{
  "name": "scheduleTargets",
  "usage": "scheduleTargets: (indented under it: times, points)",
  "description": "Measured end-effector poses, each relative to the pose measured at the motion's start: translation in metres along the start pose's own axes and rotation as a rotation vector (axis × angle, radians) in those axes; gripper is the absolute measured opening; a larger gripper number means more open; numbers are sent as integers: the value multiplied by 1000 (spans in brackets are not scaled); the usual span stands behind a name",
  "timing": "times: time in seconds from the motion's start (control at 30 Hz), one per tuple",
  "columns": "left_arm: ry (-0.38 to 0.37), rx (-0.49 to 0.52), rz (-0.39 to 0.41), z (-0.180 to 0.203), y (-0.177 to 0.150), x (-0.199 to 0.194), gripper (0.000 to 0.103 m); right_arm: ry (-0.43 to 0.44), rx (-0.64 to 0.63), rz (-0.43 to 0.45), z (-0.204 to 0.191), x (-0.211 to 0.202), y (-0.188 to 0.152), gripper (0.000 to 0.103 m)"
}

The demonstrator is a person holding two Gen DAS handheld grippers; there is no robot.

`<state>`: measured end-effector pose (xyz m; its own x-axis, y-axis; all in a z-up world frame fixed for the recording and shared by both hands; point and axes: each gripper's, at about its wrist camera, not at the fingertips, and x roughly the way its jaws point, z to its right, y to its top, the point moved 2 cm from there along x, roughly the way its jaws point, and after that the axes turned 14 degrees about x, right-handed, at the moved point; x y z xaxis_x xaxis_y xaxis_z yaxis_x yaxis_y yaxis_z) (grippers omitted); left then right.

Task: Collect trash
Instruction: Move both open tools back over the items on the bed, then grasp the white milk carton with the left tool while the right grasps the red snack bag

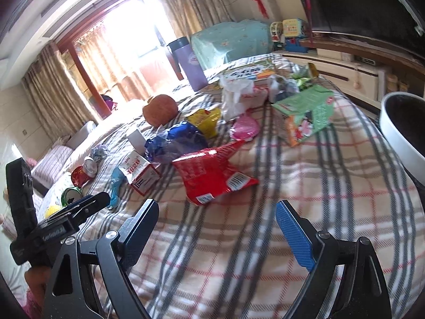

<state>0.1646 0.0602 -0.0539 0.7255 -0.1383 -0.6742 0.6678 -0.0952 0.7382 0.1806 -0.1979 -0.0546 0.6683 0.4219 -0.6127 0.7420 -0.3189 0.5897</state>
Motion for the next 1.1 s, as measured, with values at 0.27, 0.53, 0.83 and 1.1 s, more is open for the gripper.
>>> scheduleTargets:
  times: [0.27, 0.53, 0.83, 1.1]
  points:
    - [-8, 24, -55, 11, 15, 26, 89, -15, -50, -17, -10, 23, 8, 91]
    - [33, -9, -109, 22, 40, 64, 90, -31, -67, -34, -10, 41, 15, 67]
    - [91, -65, -136, 10, 36, 81, 57, -19, -47, -28, 1, 34, 16, 25]
    - [42, -2, -86, 18, 24, 54, 48, 0, -21, -11, 9, 13, 13, 23]
